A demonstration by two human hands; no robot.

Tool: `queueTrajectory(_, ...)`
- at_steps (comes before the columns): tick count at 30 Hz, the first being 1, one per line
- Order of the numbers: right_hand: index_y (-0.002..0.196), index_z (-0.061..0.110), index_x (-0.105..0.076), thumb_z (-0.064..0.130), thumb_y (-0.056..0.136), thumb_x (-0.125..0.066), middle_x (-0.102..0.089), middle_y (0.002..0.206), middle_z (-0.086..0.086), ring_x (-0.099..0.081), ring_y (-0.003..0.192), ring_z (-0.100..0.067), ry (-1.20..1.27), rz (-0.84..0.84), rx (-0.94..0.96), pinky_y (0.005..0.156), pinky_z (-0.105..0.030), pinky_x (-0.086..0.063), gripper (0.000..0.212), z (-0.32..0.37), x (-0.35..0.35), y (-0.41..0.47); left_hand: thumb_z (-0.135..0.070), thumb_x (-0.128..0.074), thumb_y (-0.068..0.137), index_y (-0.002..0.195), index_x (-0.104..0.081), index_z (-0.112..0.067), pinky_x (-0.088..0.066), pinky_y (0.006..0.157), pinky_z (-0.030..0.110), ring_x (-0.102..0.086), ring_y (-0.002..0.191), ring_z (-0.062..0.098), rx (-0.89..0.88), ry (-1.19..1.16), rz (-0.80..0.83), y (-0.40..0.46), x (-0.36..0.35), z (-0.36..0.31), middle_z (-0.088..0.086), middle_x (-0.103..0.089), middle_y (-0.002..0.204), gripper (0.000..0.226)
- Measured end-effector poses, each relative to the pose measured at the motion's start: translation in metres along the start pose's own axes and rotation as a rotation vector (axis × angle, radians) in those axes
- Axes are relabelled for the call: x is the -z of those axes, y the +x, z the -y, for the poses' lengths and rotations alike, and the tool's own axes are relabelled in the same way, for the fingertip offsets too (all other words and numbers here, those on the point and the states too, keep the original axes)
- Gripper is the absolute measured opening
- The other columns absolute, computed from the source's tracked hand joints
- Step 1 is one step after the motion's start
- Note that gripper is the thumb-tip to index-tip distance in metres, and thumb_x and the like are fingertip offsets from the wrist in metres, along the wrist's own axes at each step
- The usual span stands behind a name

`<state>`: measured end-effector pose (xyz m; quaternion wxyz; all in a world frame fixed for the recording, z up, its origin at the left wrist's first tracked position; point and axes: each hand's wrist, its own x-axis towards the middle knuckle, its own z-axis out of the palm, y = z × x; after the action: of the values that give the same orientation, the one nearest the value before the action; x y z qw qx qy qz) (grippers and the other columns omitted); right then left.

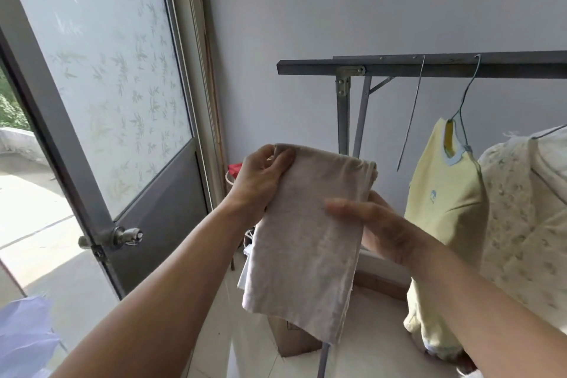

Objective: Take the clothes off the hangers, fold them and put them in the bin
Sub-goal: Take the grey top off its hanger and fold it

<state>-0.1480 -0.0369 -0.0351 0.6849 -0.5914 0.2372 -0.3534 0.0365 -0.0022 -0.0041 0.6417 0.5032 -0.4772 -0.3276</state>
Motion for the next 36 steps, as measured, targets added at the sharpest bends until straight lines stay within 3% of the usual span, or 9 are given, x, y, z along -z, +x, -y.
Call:
queueTrajectory(5, 0.097, 0.000, -0.073, 0.019, 0.078, -0.076, -0.075, 0.100, -0.015, -0.073, 0.088, -0.027, -0.012, -0.260, -0.074, 0.075, -0.034, -0.059, 0.027, 0.001, -0.005, 0.003, -0.041, -0.071, 0.079, 0.099, -0.069, -0.008, -0.059, 0.074, 0.031, -0.071, 0.078, 0.015, 0.294, -0.176, 0.196, -0.008, 0.012, 0.002, 0.007, -0.073, 0.092, 0.039)
queueTrajectory(8, 0.089, 0.000, -0.073, 0.014, 0.084, -0.072, -0.075, 0.089, -0.016, -0.073, 0.076, -0.026, 0.013, -0.345, -0.065, 0.065, -0.032, -0.060, 0.015, 0.006, -0.007, 0.005, -0.024, -0.084, 0.071, 0.110, -0.070, -0.006, -0.056, 0.086, 0.034, -0.072, 0.086, 0.016, 0.380, -0.030, 0.366, -0.022, 0.017, 0.016, 0.007, -0.074, 0.103, 0.045)
queueTrajectory(14, 0.095, 0.008, -0.070, 0.012, 0.089, -0.068, -0.074, 0.101, -0.012, -0.071, 0.092, -0.025, 0.083, -0.540, 0.004, 0.086, -0.040, -0.057, 0.007, 0.002, -0.009, 0.015, -0.021, -0.073, 0.088, 0.120, -0.056, -0.009, -0.046, 0.058, 0.021, -0.060, 0.072, 0.008, 0.177, 0.251, -0.191, -0.020, 0.010, 0.029, 0.000, -0.067, 0.090, 0.038)
queueTrajectory(16, 0.096, 0.015, -0.069, 0.013, 0.090, -0.068, -0.073, 0.104, -0.007, -0.068, 0.100, -0.024, 0.093, -0.598, 0.064, 0.097, -0.044, -0.052, 0.006, -0.004, -0.011, 0.018, -0.028, -0.061, 0.097, 0.116, -0.059, -0.004, -0.051, 0.056, 0.024, -0.061, 0.071, 0.014, 0.235, 0.209, -0.157, -0.026, 0.006, 0.030, 0.005, -0.068, 0.089, 0.031)
queueTrajectory(21, 0.112, 0.014, -0.065, 0.018, 0.092, -0.066, -0.069, 0.117, -0.008, -0.064, 0.111, -0.026, 0.282, -0.654, 0.105, 0.104, -0.048, -0.046, 0.020, -0.021, -0.030, 0.021, -0.064, -0.043, 0.093, 0.125, -0.051, 0.004, -0.059, 0.080, 0.043, -0.067, 0.104, 0.037, 0.727, -0.264, 0.124, -0.040, -0.020, 0.042, 0.025, -0.064, 0.121, 0.076)
queueTrajectory(27, 0.114, 0.007, -0.063, 0.037, 0.097, -0.055, -0.070, 0.108, -0.017, -0.067, 0.102, -0.031, 0.642, -0.533, -0.092, 0.086, -0.043, -0.054, 0.036, -0.027, -0.045, 0.012, -0.059, -0.066, 0.078, 0.136, -0.053, -0.001, -0.056, 0.092, 0.043, -0.064, 0.116, 0.034, 0.646, -0.796, 0.094, -0.034, -0.033, 0.057, 0.023, -0.064, 0.126, 0.083)
queueTrajectory(30, 0.113, 0.003, -0.064, 0.043, 0.096, -0.052, -0.073, 0.102, -0.021, -0.069, 0.098, -0.034, 0.756, -0.447, -0.113, 0.084, -0.045, -0.054, 0.045, -0.029, -0.048, 0.004, -0.045, -0.084, 0.064, 0.132, -0.056, -0.005, -0.056, 0.090, 0.049, -0.068, 0.108, 0.037, 0.621, -0.804, -0.061, -0.033, -0.033, 0.064, 0.022, -0.068, 0.119, 0.083)
queueTrajectory(33, 0.107, 0.006, -0.067, 0.039, 0.092, -0.059, -0.074, 0.100, -0.019, -0.069, 0.094, -0.034, 0.735, -0.377, -0.133, 0.080, -0.047, -0.054, 0.037, -0.032, -0.046, -0.002, -0.035, -0.089, 0.063, 0.121, -0.063, -0.011, -0.060, 0.069, 0.044, -0.074, 0.090, 0.031, 0.535, -0.714, -0.217, -0.032, -0.031, 0.067, 0.014, -0.074, 0.106, 0.068)
queueTrajectory(36, 0.101, 0.013, -0.065, 0.015, 0.084, -0.071, -0.070, 0.089, -0.011, -0.068, 0.072, -0.022, 0.402, -0.571, -0.138, 0.062, -0.038, -0.056, 0.018, -0.040, -0.033, -0.001, -0.033, -0.082, 0.075, 0.099, -0.069, -0.006, -0.060, 0.072, 0.041, -0.074, 0.080, 0.026, 0.433, -0.487, -0.293, -0.034, -0.023, 0.068, 0.011, -0.077, 0.091, 0.039)
